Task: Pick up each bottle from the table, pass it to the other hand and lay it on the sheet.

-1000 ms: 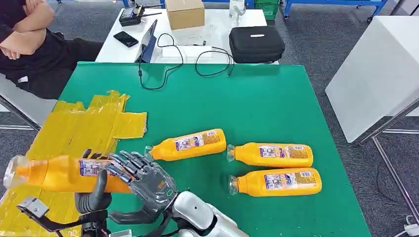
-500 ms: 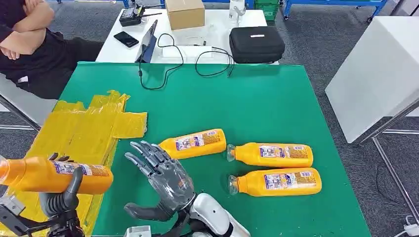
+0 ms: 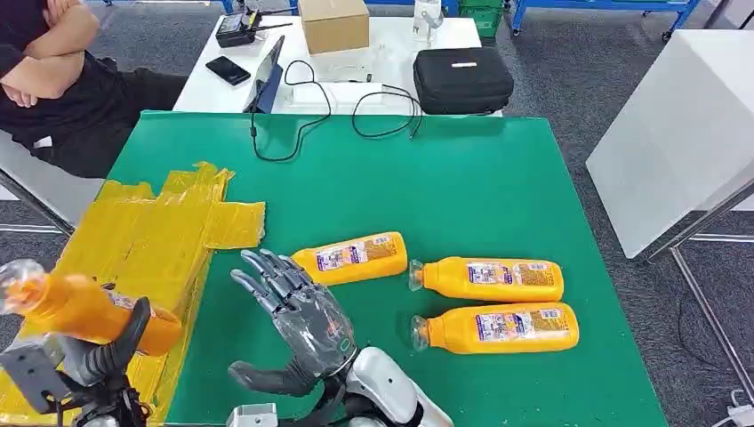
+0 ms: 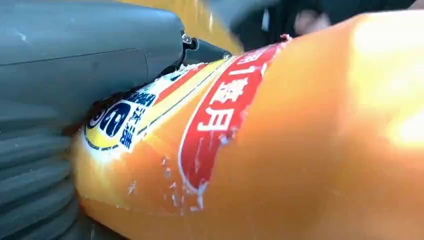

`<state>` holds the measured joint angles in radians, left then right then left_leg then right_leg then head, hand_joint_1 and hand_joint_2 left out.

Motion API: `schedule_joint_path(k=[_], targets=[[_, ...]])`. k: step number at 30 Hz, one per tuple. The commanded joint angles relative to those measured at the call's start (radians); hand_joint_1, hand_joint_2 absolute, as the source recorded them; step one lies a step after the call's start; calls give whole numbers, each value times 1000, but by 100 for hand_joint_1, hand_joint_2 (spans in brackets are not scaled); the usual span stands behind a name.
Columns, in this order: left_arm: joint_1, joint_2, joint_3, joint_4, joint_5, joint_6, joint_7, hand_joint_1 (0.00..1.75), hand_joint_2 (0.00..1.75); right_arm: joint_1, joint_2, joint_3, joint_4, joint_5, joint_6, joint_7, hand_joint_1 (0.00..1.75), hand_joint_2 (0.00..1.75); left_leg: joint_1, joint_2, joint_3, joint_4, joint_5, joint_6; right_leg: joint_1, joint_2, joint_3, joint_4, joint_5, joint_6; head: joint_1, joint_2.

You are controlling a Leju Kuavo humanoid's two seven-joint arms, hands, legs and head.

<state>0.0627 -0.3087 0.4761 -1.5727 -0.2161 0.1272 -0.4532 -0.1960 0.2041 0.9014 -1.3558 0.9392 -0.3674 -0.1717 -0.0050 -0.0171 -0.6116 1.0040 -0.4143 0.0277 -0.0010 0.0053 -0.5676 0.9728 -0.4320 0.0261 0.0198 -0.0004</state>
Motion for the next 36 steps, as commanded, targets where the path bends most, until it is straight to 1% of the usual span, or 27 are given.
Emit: schedule_joint_path(k=[1, 2, 3, 4, 5, 6, 7, 8, 9, 10, 11, 12, 14, 15, 18, 19, 20, 22, 23, 24, 28, 29, 30, 31, 32, 33, 36], targets=[[-162, 157, 129, 260, -665, 571, -71, 175, 175, 23, -16, -29, -14, -62, -19, -11, 0, 0, 1, 1, 6, -2, 0, -3, 1, -1, 6, -2, -1, -1, 0, 0], [-205, 74, 313, 161, -933, 571, -154, 175, 175, 10, -24, -32, 2, -88, -41, -25, 0, 0, 1, 1, 4, -2, 0, -3, 1, -1, 4, -1, 0, -1, 0, 0], [-240, 40, 418, 116, -1035, 571, -245, 175, 175, 1, -33, -32, 15, -107, -58, -38, 0, 0, 2, 2, 4, -2, -1, -3, 1, 0, 4, -2, -1, -1, 0, 0], [-225, 45, 399, 76, -1074, 571, -245, 175, 175, -2, -41, -33, 22, -123, -67, -48, 0, 0, 2, 4, 5, 0, -2, -3, 2, 2, 5, -1, -1, -1, 0, 0], [-153, 72, 277, -29, -1279, 571, -233, 175, 175, -17, -64, -20, 33, -144, -73, -48, 0, 0, 3, 5, 3, 1, -1, -2, 2, 3, 2, 0, 0, -1, -1, 0], [-139, 46, 256, -46, -1291, 571, -221, 175, 175, -20, -77, -21, 47, -158, -86, -59, 0, 0, 3, 4, 3, 1, -2, -3, 3, 1, 4, 0, -1, -1, 0, 0], [-139, 46, 256, -46, -1291, 571, -221, 175, 175, -20, -77, -21, 47, -158, -86, -59, 0, 0, 2, 0, 1, 0, 1, -1, 2, -2, 3, -1, 0, -1, 0, 0], [-129, 30, 238, -62, -1312, 571, -208, 175, 175, -20, -82, -21, 54, -163, -91, -65, 0, 0, 2, -2, 3, 0, 1, -1, 1, -3, 6, -2, -1, -1, 0, 0], [-129, 30, 238, -62, -1312, 571, -208, 175, 175, -20, -82, -21, 54, -163, -91, -65, 0, 0, 1, -1, 2, 0, 1, -1, 1, -3, 3, -1, -1, 0, -1, 0], [-120, 28, 216, -70, -1320, 571, -189, 175, 175, -21, -80, -18, 61, -165, -93, -67, 0, 0, 2, 2, 3, 0, 0, -1, 2, -1, 4, -2, 0, 0, -1, 0], [-115, 32, 203, -70, -1322, 571, -178, 175, 175, -22, -79, -15, 63, -165, -93, -66, 0, 0, 2, 3, 3, 1, 0, -1, 2, -1, 4, -1, -1, 1, 0, 0], [-102, 42, 171, -74, -1317, 571, -146, 175, 175, -25, -79, -9, 68, -164, -99, -61, 0, 0, 1, 0, -1, 0, 1, -1, 1, -4, 1, -1, 0, 0, 0, 0], [-95, 47, 156, -79, -1324, 571, -129, 175, 175, -26, -80, -6, 68, -164, -102, -59, 0, 0, 1, 0, 2, 0, 0, -2, 1, -3, 4, -1, -1, 0, 0, 0], [-91, 51, 144, -83, -1332, 571, -114, 175, 175, -26, -80, -5, 68, -165, -103, -58, 0, 0, 0, 0, 0, 0, 1, -2, 1, -3, 2, -1, 0, -1, 0, 0], [-55, 94, 55, -97, -1355, 571, -21, 175, 175, -29, -84, 2, 70, -167, -110, -52, 0, 0, 0, -2, 1, 0, 1, -2, 1, -4, 3, -1, -1, -1, 0, 0], [-55, 94, 55, -97, -1355, 571, -21, 175, 175, -29, -84, 2, 70, -167, -110, -52, 0, 0, 0, -3, 1, 0, 1, -2, 1, -5, 3, -1, -1, -1, 0, 0], [-44, 108, 32, -102, -1355, 571, 3, 175, 175, -32, -83, 4, 73, -168, -110, -51, 0, 0, 1, -2, -1, 0, 1, -1, 1, -4, 1, -1, 0, -1, 0, 0], [-28, 129, -2, -106, -1355, 571, 34, 175, 175, -34, -84, 7, 77, -169, -110, -49, 0, 0, 1, -1, 2, 0, 0, -2, 1, -3, 4, -1, -1, -1, 0, 0], [-24, 134, -8, -107, -1355, 571, 40, 175, 175, -35, -84, 8, 78, -170, -110, -49, 0, 0, 1, -1, 0, 0, 1, -2, 1, -4, 2, -1, 0, -1, 0, 0], [-20, 139, -19, -104, -1355, 571, 49, 175, 175, -35, -84, 8, 79, -171, -111, -48, 0, 0, 1, -1, 2, 0, 0, -2, 1, -4, 4, -1, -1, -1, 0, 0], [-17, 149, -37, -94, -1355, 571, 60, 175, 175, -36, -86, 10, 82, -172, -111, -47, 0, 0, 1, -1, 1, 0, 1, -2, 1, -4, 2, -1, -1, 0, 0, 0], [-11, 158, -48, -92, -1355, 571, 67, 175, 175, -36, -87, 12, 83, -172, -113, -47, 0, 0, 1, -1, 2, 0, 0, -2, 1, -4, 4, -1, -1, 0, -1, 0], [-6, 169, -61, -84, -1355, 571, 79, 175, 175, -37, -89, 13, 83, -173, -114, -46, 0, 0, 1, -2, 0, 0, 1, -1, 1, -4, 1, -1, 0, 0, 0, 0], [9, 203, -102, -75, -1355, 571, 128, 175, 175, -37, -91, 15, 79, -176, -114, -44, 0, 0, 1, -1, 1, -1, 1, -2, 1, -3, 2, -1, 0, 0, 0, 0], [2, 200, -100, -55, -1355, 571, 118, 175, 175, -35, -90, 7, 83, -181, -110, -53, 0, 0, 1, 0, 2, -1, 1, -2, 1, -3, 3, -1, -1, -1, -1, 0], [11, 229, -128, -34, -1355, 571, 150, 175, 175, -38, -94, 14, 82, -180, -111, -53, 0, 0, 0, -1, -1, -1, 2, -1, 0, -3, 1, -1, 0, 0, 0, 0], [11, 229, -128, -34, -1355, 571, 150, 175, 175, -38, -94, 14, 82, -180, -111, -53, 0, 0, 1, -2, 2, -1, 1, -2, 0, -4, 4, -1, -1, -1, -1, 0]])
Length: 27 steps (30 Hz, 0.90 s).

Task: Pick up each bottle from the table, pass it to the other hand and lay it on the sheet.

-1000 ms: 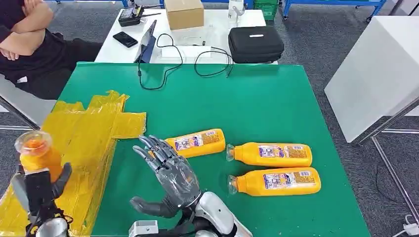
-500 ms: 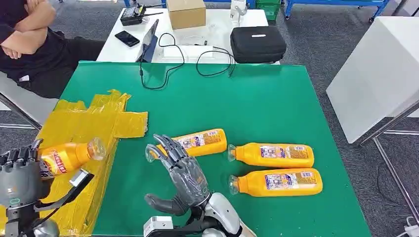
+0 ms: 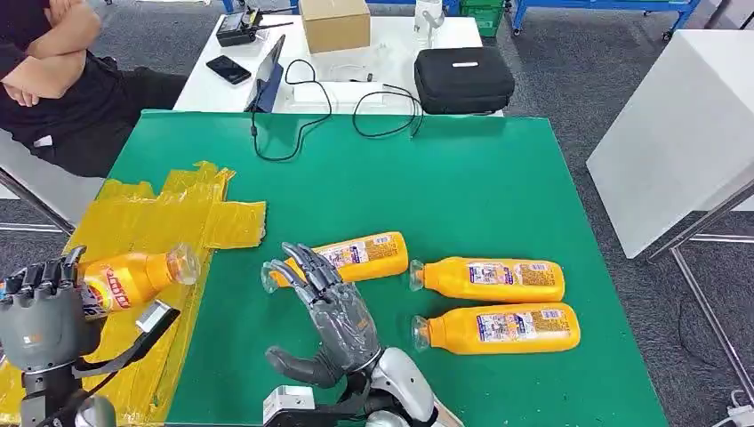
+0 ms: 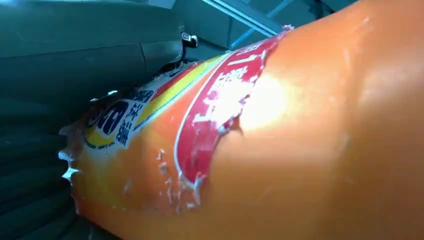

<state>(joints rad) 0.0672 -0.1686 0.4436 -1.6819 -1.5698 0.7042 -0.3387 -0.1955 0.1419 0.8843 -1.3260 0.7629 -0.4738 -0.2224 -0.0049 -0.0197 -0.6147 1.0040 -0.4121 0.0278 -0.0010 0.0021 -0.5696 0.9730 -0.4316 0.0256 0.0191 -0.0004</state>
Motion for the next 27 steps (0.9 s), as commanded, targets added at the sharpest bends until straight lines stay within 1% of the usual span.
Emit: schedule_joint_path(k=[1, 8, 9, 13, 14, 15, 16, 17, 18, 19, 20, 21, 22, 23, 24, 25, 26, 27], targets=[[6, 89, -96, 75, -1, -6, 36, 175, 175, -38, -32, 31, 52, -3, -4, -2, 0, 0, 1, 0, 4, -1, -1, -2, 1, -1, 4, -1, -1, 0, 1, 0], [6, 89, -96, 75, -1, -6, 36, 175, 175, -38, -32, 31, 52, -3, -4, -2, 0, 0, 0, 1, 2, -1, 0, -1, 0, 0, 3, -1, 0, 0, 0, 0], [6, 89, -96, 75, -1, -6, 36, 175, 175, -38, -32, 31, 52, -3, -4, -2, 0, 0, 1, 1, 5, -1, -1, -2, 1, 0, 5, -1, -1, 0, 0, 0], [6, 89, -96, 75, -1, -6, 36, 175, 175, -38, -32, 31, 52, -3, -4, -2, 0, 0, 0, 1, 2, -1, 0, -1, 0, 0, 3, -1, 0, 0, 0, 0], [12, 130, -131, 119, -1, -6, 73, 175, 175, -41, -38, 33, 51, -9, -7, 2, 0, 0, 0, 1, 4, -1, -1, -2, 0, -1, 4, -1, -1, 0, 0, 0], [10, 251, -246, 241, -1, -6, 202, 175, 175, -49, -58, 49, 41, -29, -9, -8, 0, 0, 0, 1, 4, -1, -1, -2, 0, -1, 4, -1, -1, 0, 1, 0], [-23, 393, -482, 320, -1, -6, 449, 175, 175, -55, -71, 57, 36, -43, -10, -11, 0, 0, -1, 0, 5, -3, 0, -1, -1, -1, 4, -2, 0, 0, 0, 0], [-105, 511, -757, 420, -1, -6, 727, 175, 175, -58, -80, 61, 31, -54, -6, -18, 0, 0, 0, 1, 7, -3, 0, -2, 0, -1, 7, -2, -1, 0, 0, 0], [-169, 567, -1005, 450, -1, -6, 955, 175, 175, -62, -83, 66, 32, -62, -8, -18, 0, 0, -1, -7, 5, -4, 2, -2, -1, -8, 6, -2, -1, -1, 1, 0], [-174, 560, -1027, 469, -1, -6, 968, 175, 175, -49, -98, 59, 2, -67, 6, -19, 0, 0, 0, -17, 1, -3, 4, -2, 0, -19, 5, -1, -2, -1, 0, 0], [-166, 522, -1038, 538, -1, -6, 954, 175, 175, -55, -90, 66, 28, -62, -3, -28, 0, 0, 1, -25, 1, -3, 6, -2, 0, -27, 7, -1, -3, 0, 0, 0], [-183, 497, -1066, 590, -1, -6, 973, 175, 175, -77, -77, 65, 40, -65, 14, -29, 0, 0, 1, -19, 1, 0, 4, -2, 0, -21, -7, 0, -3, -1, 1, 0], [-167, 457, -992, 613, -1, -6, 903, 175, 175, -86, -76, 73, 48, -70, 16, -22, 0, 0, -1, -11, 2, -2, 4, -1, -1, -13, -11, -2, -1, 0, 0, 0], [-158, 439, -950, 623, -1, -6, 861, 175, 175, -88, -77, 77, 50, -73, 16, -19, 0, 0, -1, -9, 4, -3, 4, -2, -1, -11, -8, -3, -1, 0, 0, 0], [-158, 429, -932, 631, -1, -6, 847, 175, 175, -91, -76, 79, 54, -74, 16, -17, 0, 0, -2, 1, 5, -4, 2, -2, -2, 0, -8, -2, 0, 0, -1, 0], [-158, 429, -932, 631, -1, -6, 847, 175, 175, -91, -76, 79, 54, -74, 16, -17, 0, 0, -1, 4, 5, -4, 1, -2, -1, 2, -1, -4, 1, 0, -1, 0], [-157, 419, -920, 630, -1, -6, 835, 175, 175, -92, -76, 82, 58, -75, 15, -16, 0, 0, 0, 1, 5, -2, 0, -2, 0, 0, 8, -2, 0, 1, 0, 0], [-154, 414, -912, 623, -1, -6, 831, 175, 175, -92, -79, 85, 61, -73, 14, -13, 0, 0, 2, 4, 7, -1, -1, -2, 1, 3, 8, -3, 0, 0, 0, 0]])
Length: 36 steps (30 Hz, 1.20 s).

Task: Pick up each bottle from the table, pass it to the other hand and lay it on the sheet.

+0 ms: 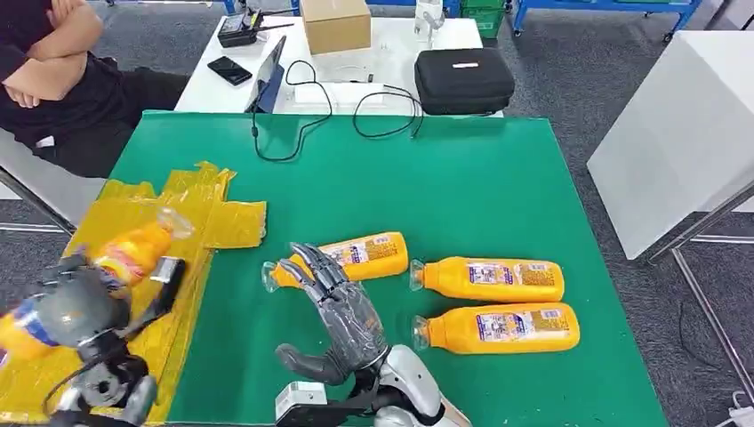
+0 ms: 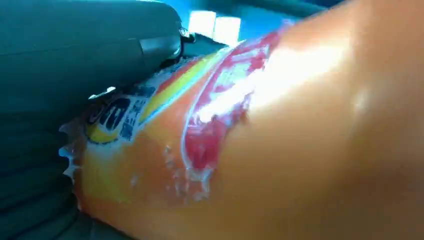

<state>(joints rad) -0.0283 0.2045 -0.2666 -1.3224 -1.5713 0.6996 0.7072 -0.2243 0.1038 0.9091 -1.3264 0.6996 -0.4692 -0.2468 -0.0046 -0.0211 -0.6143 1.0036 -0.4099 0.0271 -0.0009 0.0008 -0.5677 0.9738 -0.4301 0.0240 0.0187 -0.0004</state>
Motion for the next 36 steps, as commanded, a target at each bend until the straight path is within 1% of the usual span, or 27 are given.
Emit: schedule_joint_path(k=[1, 2, 3, 4, 5, 6, 7, 9, 11, 12, 16, 17, 19, 23, 27, 28, 33, 35, 36], targets=[[-57, 38, -197, 263, 1, -1, -215, 175, 175, -63, -42, 60, 63, -10, 9, 13, 0, 0, 1, 5, 3, 0, -2, -1, 1, 4, 2, -2, 1, 0, 0, 0], [-54, 35, -192, 264, 1, -1, -219, 175, 175, -63, -45, 62, 66, -10, 9, 14, 0, 0, 1, 6, 1, 0, -1, -1, 1, 4, 0, -2, 1, 0, 2, 0], [-54, 35, -192, 264, 1, -1, -219, 175, 175, -63, -45, 62, 66, -10, 9, 14, 0, 0, 1, 5, 3, -1, -2, -1, 1, 3, 3, -3, 0, 0, 0, 0], [-52, 34, -184, 267, 1, -1, -222, 175, 175, -63, -46, 63, 68, -10, 9, 14, 0, 0, -1, 6, 1, -1, -1, -1, -1, 3, -1, -2, 1, 0, 0, 0], [-52, 34, -184, 267, 1, -1, -222, 175, 175, -63, -46, 63, 68, -10, 9, 14, 0, 0, -1, 6, 4, -1, -2, -2, 0, 2, 2, -3, 0, 0, -1, 0], [-39, 26, -155, 258, 1, -1, -240, 175, 175, -62, -47, 66, 70, -9, 6, 17, 0, 0, 0, 4, 2, -1, -1, -2, 0, 1, 1, -3, 0, 0, 0, 0], [-39, 26, -155, 258, 1, -1, -240, 175, 175, -62, -47, 66, 70, -9, 6, 17, 0, 0, 0, 3, 3, 0, -2, -2, 1, 1, 2, -3, 0, 0, -1, 0], [-33, 25, -134, 254, 1, -1, -252, 175, 175, -65, -48, 68, 72, -9, 7, 18, 0, 0, 0, 3, 1, 0, -1, -1, 0, 2, 0, -3, 1, 0, 0, 0], [-31, 30, -126, 247, 1, -1, -257, 175, 175, -65, -50, 69, 73, -10, 6, 19, 0, 0, 0, 3, -1, 0, -1, -1, -1, 3, -2, -2, 1, 0, -1, 0], [-31, 30, -126, 247, 1, -1, -257, 175, 175, -65, -50, 69, 73, -10, 6, 19, 0, 0, 0, 4, 1, 0, -2, -2, 0, 3, 0, -2, 0, 0, 0, 0], [-30, 29, -123, 246, 1, -1, -261, 175, 175, -68, -50, 71, 74, -11, 7, 21, 0, 0, 1, 3, 0, 0, -1, -1, 0, 3, -1, -2, 1, 0, 0, 0], [-30, 19, -112, 249, 1, -1, -269, 175, 175, -69, -50, 71, 74, -12, 8, 21, 0, 0, 1, 4, 1, 0, -2, -2, 1, 3, 0, -2, 0, 0, 0, 0], [-30, 19, -112, 249, 1, -1, -269, 175, 175, -69, -50, 71, 74, -12, 8, 21, 0, 0, 0, 3, -1, 0, -1, -1, 0, 3, -2, -2, 1, 0, 0, 0], [-12, -19, -14, 238, 1, -1, -338, 175, 175, -70, -49, 75, 78, -14, 10, 24, 0, 0, 1, 4, 0, 0, -1, -1, 0, 3, 0, -2, 0, 0, 0, 0], [-5, -19, 12, 229, 1, -1, -356, 175, 175, -68, -49, 74, 81, -15, 8, 26, 0, 0, 1, 3, 0, 0, -1, -1, 0, 3, -1, -2, 1, 0, 0, 0], [-5, -19, 12, 229, 1, -1, -356, 175, 175, -68, -49, 74, 81, -15, 8, 26, 0, 0, 1, 4, 1, 0, -2, -2, 1, 3, 1, -2, 0, 0, 0, 0], [-4, -19, 15, 229, 1, -1, -357, 175, 175, -65, -50, 74, 81, -15, 5, 26, 0, 0, 0, 3, -1, 0, -1, -1, 0, 2, -2, -2, 1, 0, 0, 0], [-1, -43, 83, 250, 1, -1, -408, 175, 175, -63, -48, 74, 84, -15, 6, 26, 0, 0, 1, 3, 0, 0, -1, -1, 0, 2, -1, -2, 0, 0, 0, 0], [-8, -35, 99, 276, 1, -1, -422, 117, 175, -69, -49, 84, 88, -27, -1, 27, 0, 0, 0, 3, -1, 0, -1, -1, 0, 3, -2, -2, 1, 0, 0, 0]])
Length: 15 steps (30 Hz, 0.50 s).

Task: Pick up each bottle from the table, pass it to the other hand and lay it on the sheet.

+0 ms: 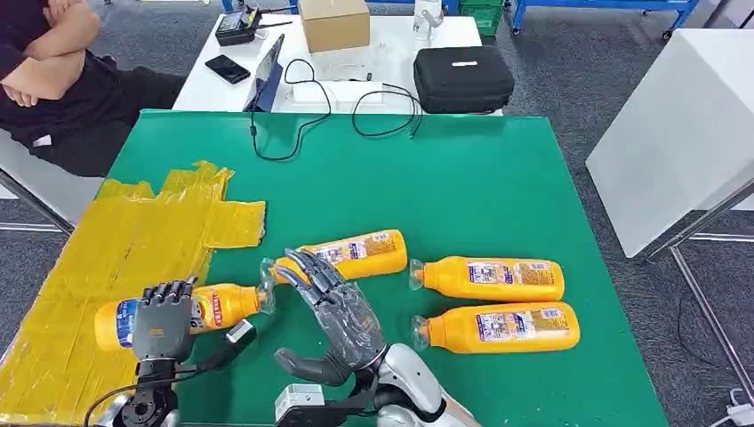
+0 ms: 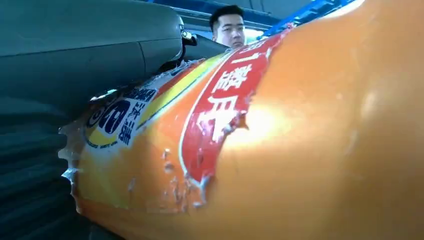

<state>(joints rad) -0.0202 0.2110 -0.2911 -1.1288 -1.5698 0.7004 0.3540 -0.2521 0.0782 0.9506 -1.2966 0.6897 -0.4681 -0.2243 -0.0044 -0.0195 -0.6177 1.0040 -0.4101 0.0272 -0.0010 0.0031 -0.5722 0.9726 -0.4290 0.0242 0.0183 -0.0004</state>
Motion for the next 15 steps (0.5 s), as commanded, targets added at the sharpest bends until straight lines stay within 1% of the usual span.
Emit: schedule_joint_path(k=[1, 2, 4, 5, 6, 7, 8, 10, 11, 13, 15], targets=[[-19, -22, 82, 65, -1, -2, -5, 0, 175, -40, -22, 42, 58, -16, -1, 4, 0, 0, 0, 2, 4, -1, -1, -2, 0, 1, 5, -1, -1, 0, 0, 0], [-15, -25, 89, 59, -1, -2, -20, 0, 175, -38, -22, 41, 58, -14, -3, 5, 0, 0, 1, 2, 3, -1, -1, -1, 1, 1, 3, -1, 0, 0, 0, 0], [-19, 16, 29, 62, -1, -2, 14, 0, 175, -36, -24, 38, 62, -10, -18, -1, 0, 0, 0, 3, 4, -1, -1, -1, 0, 1, 4, -1, -1, 0, 0, 0], [-39, 63, -72, 83, -1, -2, 109, 0, 0, -38, -25, 37, 64, -11, -12, -1, 0, 0, 1, 2, 5, 0, -2, -2, 1, 0, 6, -1, -1, 0, 0, 0], [-39, 49, -78, 93, -1, -2, 130, 0, 0, -38, -24, 35, 67, -11, -8, 0, 0, 0, 1, 2, 4, -1, -1, -2, 1, 0, 4, -1, -1, 0, 0, 0], [-48, 53, -82, 107, -1, -2, 133, 0, 0, -38, -24, 34, 68, -12, -7, 0, 0, 0, 0, 0, 3, -1, 0, -1, 0, -1, 3, -1, -1, 0, 0, 0], [-49, 54, -87, 108, -1, -2, 139, 0, 0, -38, -23, 33, 69, -12, -6, 0, 0, 0, 1, 0, 5, -1, -1, -2, 1, -1, 6, -1, -2, 0, 1, 0], [-54, 53, -93, 111, -1, -2, 145, 0, 0, -36, -22, 32, 70, -13, -3, 0, 0, 0, 0, 0, 5, -1, -1, -2, 0, -1, 6, -1, -1, 0, 0, 0], [-59, 58, -105, 113, -1, -2, 152, 0, 0, -35, -22, 32, 70, -13, -3, 0, 0, 0, 0, 1, 3, -1, 0, -1, 0, -1, 3, -1, 0, 0, 0, 0], [-61, 61, -116, 109, -1, -2, 170, 0, 0, -35, -21, 31, 72, -13, -2, 0, 0, 0, 1, 1, 5, 0, -2, -2, 1, -1, 6, -1, -1, 0, 0, 0], [-68, 64, -117, 114, -1, -2, 189, 0, 0, -34, -19, 30, 74, -13, -1, -1, 0, 0, 0, 0, 3, -1, 0, -1, 0, -1, 3, -1, 0, 0, 0, 0]])
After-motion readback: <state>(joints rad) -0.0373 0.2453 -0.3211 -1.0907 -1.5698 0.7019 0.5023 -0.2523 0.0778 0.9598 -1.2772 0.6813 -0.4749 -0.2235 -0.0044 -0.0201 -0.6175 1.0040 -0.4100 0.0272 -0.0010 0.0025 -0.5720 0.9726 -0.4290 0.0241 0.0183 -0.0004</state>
